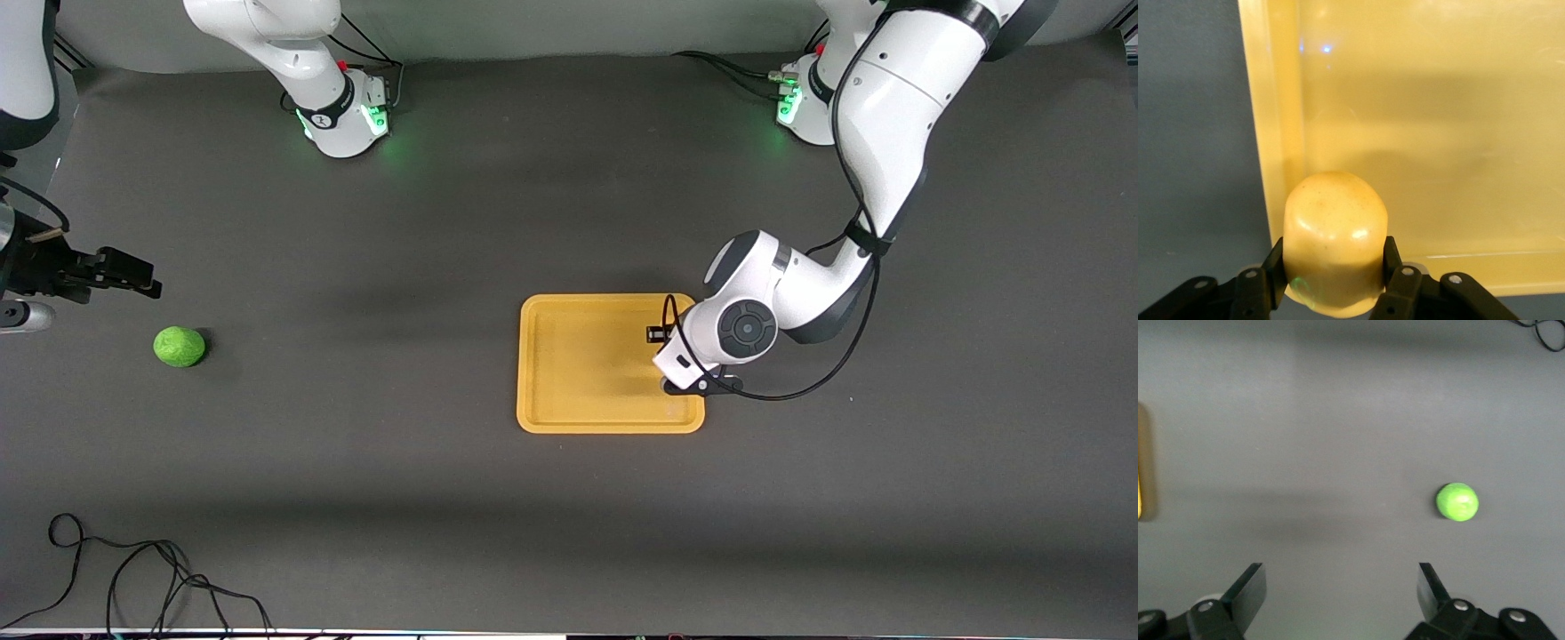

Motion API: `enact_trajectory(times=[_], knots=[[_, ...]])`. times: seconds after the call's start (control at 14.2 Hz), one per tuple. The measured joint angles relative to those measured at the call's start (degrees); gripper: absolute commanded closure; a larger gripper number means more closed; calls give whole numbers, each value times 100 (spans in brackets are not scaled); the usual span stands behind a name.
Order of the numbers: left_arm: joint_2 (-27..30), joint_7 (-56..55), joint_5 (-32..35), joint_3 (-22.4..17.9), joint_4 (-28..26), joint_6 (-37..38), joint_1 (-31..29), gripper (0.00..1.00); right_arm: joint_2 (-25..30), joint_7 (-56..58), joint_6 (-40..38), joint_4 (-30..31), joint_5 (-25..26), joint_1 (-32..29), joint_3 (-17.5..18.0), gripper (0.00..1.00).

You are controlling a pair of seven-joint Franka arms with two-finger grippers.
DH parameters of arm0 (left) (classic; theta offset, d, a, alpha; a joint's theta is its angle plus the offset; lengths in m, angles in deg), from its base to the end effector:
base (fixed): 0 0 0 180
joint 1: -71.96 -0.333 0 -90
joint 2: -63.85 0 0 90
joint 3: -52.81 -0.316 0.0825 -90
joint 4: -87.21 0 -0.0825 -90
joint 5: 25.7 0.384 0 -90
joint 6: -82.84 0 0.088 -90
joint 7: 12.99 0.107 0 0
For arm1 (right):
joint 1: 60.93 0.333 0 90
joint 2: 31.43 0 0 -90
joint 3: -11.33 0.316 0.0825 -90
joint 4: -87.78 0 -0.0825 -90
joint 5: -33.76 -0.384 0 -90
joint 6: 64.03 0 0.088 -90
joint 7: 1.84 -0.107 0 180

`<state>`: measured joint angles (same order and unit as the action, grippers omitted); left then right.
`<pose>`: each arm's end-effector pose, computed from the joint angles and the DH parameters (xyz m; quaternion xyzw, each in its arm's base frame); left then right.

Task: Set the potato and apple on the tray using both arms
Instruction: 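Carry the potato with the left gripper over the yellow tray, then release the potato on the tray while the right gripper grasps the apple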

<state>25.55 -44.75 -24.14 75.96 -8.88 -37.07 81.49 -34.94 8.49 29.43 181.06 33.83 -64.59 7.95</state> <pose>0.5668 -0.3318 0.2241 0.9883 0.0108 -0.1457 0.0444 0.5701 -0.0696 0.5680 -0.9992 -0.0288 0.0290 0.0020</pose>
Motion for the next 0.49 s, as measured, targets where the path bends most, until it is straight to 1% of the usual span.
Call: enact_trajectory(times=[0.07,0.14,0.21,0.35,0.49], knots=[[-35,0,88,-19,1,0,0,44,-7,391,4,9,0,-18,-277,0],[-65,0,147,-46,8,-3,-1,33,-13,778,20,20,0,-46,-575,0],[-86,0,156,-61,33,-7,-3,29,-17,1126,68,40,-1,-81,-853,0],[-95,0,194,-77,83,-27,-2,1,-22,1718,312,183,-4,-141,-1281,0],[-95,0,206,-78,131,-90,1,1,-24,1955,740,576,-12,-150,-1488,0]])
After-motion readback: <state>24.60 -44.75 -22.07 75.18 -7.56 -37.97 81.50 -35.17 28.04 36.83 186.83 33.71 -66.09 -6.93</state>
